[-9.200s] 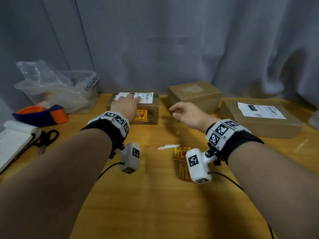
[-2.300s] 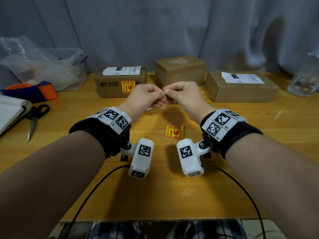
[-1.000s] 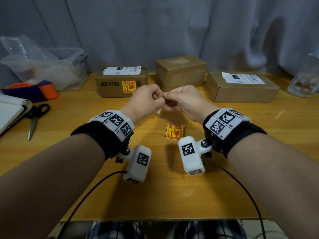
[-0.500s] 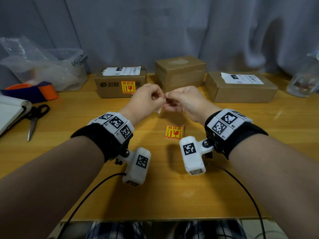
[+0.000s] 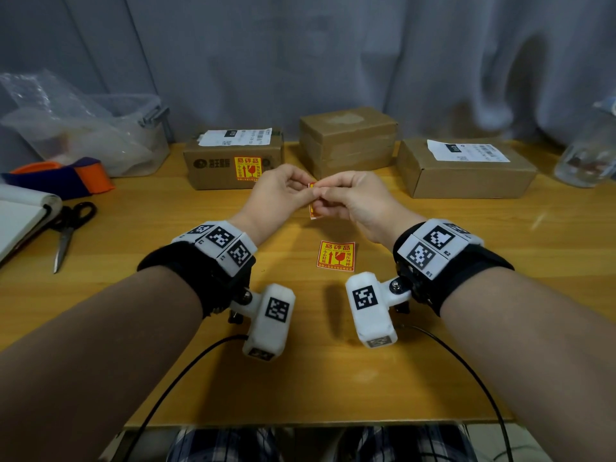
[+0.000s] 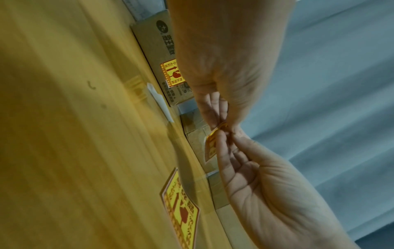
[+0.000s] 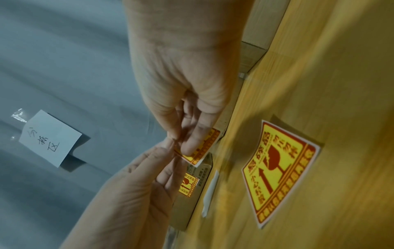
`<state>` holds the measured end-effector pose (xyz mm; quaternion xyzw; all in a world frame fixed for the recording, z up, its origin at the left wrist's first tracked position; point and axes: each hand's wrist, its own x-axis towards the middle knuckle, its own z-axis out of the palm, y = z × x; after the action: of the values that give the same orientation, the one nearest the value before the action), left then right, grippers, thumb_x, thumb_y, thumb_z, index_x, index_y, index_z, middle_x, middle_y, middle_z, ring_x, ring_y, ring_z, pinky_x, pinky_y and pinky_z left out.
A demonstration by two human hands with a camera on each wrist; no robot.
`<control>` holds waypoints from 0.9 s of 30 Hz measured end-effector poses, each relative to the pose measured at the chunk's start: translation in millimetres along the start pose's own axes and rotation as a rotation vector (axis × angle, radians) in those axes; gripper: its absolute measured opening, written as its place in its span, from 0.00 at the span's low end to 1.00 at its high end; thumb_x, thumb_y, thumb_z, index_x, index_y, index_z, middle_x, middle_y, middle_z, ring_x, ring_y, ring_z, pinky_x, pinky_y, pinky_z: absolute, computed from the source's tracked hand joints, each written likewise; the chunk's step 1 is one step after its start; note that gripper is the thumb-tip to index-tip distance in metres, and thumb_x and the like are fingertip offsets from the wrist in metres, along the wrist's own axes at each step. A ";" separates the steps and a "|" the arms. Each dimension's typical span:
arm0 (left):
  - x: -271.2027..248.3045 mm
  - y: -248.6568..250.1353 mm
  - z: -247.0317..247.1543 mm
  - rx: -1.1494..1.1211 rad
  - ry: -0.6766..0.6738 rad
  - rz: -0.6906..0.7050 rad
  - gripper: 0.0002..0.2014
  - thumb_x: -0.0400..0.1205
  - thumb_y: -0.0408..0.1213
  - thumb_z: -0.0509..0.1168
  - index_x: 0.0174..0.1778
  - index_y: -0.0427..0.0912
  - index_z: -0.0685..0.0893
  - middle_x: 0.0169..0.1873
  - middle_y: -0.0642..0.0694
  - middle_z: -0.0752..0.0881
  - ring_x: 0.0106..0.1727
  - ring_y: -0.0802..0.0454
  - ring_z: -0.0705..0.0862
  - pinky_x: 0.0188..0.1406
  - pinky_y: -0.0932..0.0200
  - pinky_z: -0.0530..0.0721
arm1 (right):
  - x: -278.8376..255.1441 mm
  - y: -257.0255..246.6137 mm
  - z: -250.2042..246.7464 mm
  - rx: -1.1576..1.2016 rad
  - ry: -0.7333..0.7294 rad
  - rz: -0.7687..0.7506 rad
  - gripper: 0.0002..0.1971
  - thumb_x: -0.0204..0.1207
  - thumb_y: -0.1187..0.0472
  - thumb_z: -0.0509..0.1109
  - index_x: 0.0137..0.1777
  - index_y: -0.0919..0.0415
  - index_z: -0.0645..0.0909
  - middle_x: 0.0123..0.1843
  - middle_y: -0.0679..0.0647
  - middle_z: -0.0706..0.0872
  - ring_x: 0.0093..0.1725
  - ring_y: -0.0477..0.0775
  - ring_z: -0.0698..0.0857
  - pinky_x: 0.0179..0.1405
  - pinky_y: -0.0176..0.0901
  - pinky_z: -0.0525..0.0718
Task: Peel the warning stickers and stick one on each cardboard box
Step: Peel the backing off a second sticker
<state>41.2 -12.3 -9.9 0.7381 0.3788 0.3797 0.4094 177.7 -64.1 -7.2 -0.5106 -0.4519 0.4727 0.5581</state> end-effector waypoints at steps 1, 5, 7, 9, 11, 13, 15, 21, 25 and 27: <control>-0.8 -0.2 0.0 -0.053 -0.005 -0.022 0.07 0.78 0.30 0.69 0.50 0.36 0.81 0.36 0.46 0.83 0.36 0.56 0.83 0.39 0.69 0.84 | 0.1 -0.3 0.6 -0.011 0.000 0.001 0.06 0.77 0.75 0.65 0.45 0.70 0.83 0.38 0.61 0.85 0.34 0.50 0.85 0.38 0.37 0.90; -0.5 -2.4 -1.6 -0.151 0.028 -0.084 0.02 0.80 0.29 0.66 0.46 0.36 0.83 0.35 0.44 0.85 0.34 0.60 0.85 0.37 0.70 0.86 | 2.2 1.8 -0.7 -0.218 0.119 -0.017 0.11 0.75 0.68 0.70 0.56 0.61 0.77 0.38 0.53 0.80 0.35 0.48 0.81 0.35 0.38 0.83; 0.4 -2.5 -3.3 -0.176 0.047 -0.099 0.03 0.80 0.29 0.66 0.43 0.40 0.82 0.36 0.44 0.85 0.36 0.56 0.85 0.37 0.69 0.86 | 2.6 2.9 -6.2 -0.395 0.177 -0.022 0.18 0.74 0.60 0.74 0.62 0.60 0.76 0.43 0.51 0.78 0.40 0.46 0.78 0.38 0.33 0.78; 0.3 -1.5 -4.1 -0.209 0.060 -0.114 0.02 0.81 0.29 0.65 0.44 0.39 0.82 0.38 0.43 0.86 0.37 0.55 0.86 0.37 0.69 0.86 | 1.6 4.6 -11.7 -0.422 0.127 0.003 0.16 0.74 0.58 0.73 0.59 0.65 0.81 0.45 0.51 0.82 0.38 0.40 0.79 0.32 0.25 0.74; -0.8 0.0 -4.8 -0.261 0.043 -0.139 0.03 0.81 0.31 0.65 0.48 0.37 0.81 0.39 0.42 0.87 0.35 0.57 0.87 0.38 0.67 0.86 | -0.2 5.9 -13.7 -0.395 0.097 -0.004 0.08 0.76 0.61 0.71 0.49 0.67 0.84 0.38 0.49 0.84 0.29 0.34 0.79 0.30 0.28 0.72; -2.1 0.1 -5.3 -0.286 -0.035 -0.193 0.05 0.80 0.33 0.66 0.49 0.36 0.81 0.38 0.43 0.87 0.34 0.58 0.87 0.38 0.66 0.87 | -0.1 5.6 -14.4 -0.376 0.161 -0.048 0.06 0.77 0.61 0.71 0.43 0.64 0.84 0.33 0.48 0.82 0.27 0.35 0.77 0.33 0.32 0.71; -4.7 0.5 -5.0 -0.252 -0.145 -0.230 0.04 0.80 0.32 0.67 0.46 0.36 0.82 0.37 0.42 0.88 0.34 0.56 0.86 0.37 0.67 0.87 | 0.3 4.3 -14.8 -0.354 0.215 -0.070 0.07 0.77 0.61 0.70 0.40 0.63 0.83 0.29 0.46 0.80 0.27 0.37 0.74 0.34 0.33 0.71; -7.8 2.4 -4.6 -0.213 -0.157 -0.242 0.02 0.80 0.30 0.66 0.41 0.37 0.82 0.35 0.42 0.87 0.31 0.57 0.85 0.33 0.67 0.85 | 0.6 2.6 -15.0 -0.337 0.221 -0.065 0.12 0.77 0.60 0.70 0.32 0.59 0.82 0.25 0.47 0.77 0.29 0.45 0.71 0.33 0.36 0.70; -7.7 3.0 -5.7 -0.214 -0.143 -0.224 0.02 0.80 0.31 0.66 0.41 0.39 0.82 0.34 0.44 0.86 0.33 0.55 0.85 0.32 0.68 0.85 | 1.3 3.1 -14.7 -0.327 0.216 -0.069 0.12 0.77 0.60 0.70 0.31 0.57 0.82 0.26 0.46 0.79 0.30 0.44 0.72 0.32 0.35 0.70; -8.1 4.4 -5.8 -0.213 -0.137 -0.216 0.03 0.80 0.31 0.66 0.41 0.40 0.82 0.34 0.44 0.86 0.33 0.55 0.85 0.32 0.68 0.85 | 0.9 3.2 -14.8 -0.333 0.209 -0.069 0.12 0.77 0.60 0.70 0.32 0.57 0.82 0.27 0.46 0.80 0.30 0.44 0.72 0.32 0.35 0.71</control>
<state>33.8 -19.1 -5.7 0.6695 0.3848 0.3203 0.5488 192.2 -65.2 -11.3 -0.6265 -0.4807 0.3162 0.5258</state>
